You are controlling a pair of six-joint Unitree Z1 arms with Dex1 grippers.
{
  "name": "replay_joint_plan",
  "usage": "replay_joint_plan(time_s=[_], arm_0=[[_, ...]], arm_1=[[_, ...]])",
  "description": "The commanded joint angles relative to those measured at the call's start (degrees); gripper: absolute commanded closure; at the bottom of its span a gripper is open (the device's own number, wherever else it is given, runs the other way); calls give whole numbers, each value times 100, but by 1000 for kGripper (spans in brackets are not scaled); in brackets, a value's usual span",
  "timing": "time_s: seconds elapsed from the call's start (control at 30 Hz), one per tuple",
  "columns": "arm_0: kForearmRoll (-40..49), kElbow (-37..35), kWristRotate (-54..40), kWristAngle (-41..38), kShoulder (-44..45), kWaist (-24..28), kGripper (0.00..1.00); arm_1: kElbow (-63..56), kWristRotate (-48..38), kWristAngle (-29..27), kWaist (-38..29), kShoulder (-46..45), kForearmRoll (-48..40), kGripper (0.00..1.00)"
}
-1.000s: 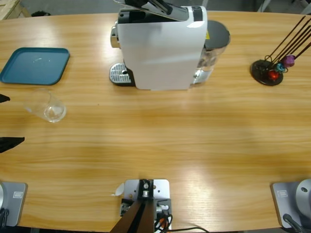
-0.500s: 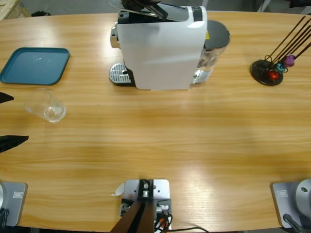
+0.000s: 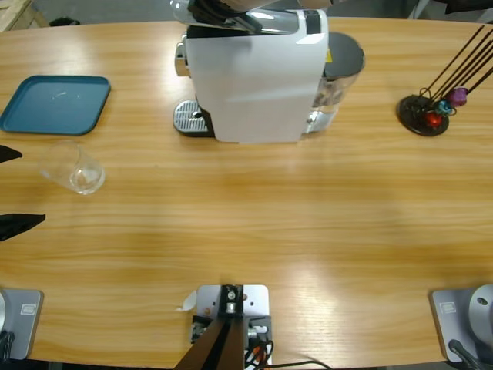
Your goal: Pour coffee
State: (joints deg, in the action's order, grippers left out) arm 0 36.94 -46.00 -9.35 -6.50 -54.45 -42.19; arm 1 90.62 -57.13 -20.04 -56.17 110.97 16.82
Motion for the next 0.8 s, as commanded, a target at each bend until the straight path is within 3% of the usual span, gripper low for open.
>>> replay_joint_plan(time_s=[0.03, 0.47, 0.63, 0.67, 0.7, 0.73, 0.77, 0.8], arm_0=[[28, 30, 21, -36, -180, -44, 4], [-4, 30, 21, -36, -222, -44, 4], [-187, 30, 28, -36, -301, -40, 4], [-241, 30, 30, -36, -317, -40, 4], [-312, 37, 34, -31, -332, -39, 4], [-354, 40, 32, 33, -352, -37, 4], [-366, 37, 30, 133, -387, -37, 4], [-373, 30, 35, 233, -403, -35, 4]], arm_1=[[-677, 97, 52, -219, 1464, 651, 1000], [-489, 260, -466, -307, 1471, 1069, 1000], [-48, 1828, -1373, -307, 671, 1143, 1000], [112, 2095, -1324, -321, 540, 1241, 872], [263, 2223, -1250, -353, 390, 1333, 347], [360, 2329, -1264, -395, 220, 1373, 114], [406, 2468, -1255, -420, 44, 1377, 11], [441, 2563, -1206, -430, -107, 1377, 0]])
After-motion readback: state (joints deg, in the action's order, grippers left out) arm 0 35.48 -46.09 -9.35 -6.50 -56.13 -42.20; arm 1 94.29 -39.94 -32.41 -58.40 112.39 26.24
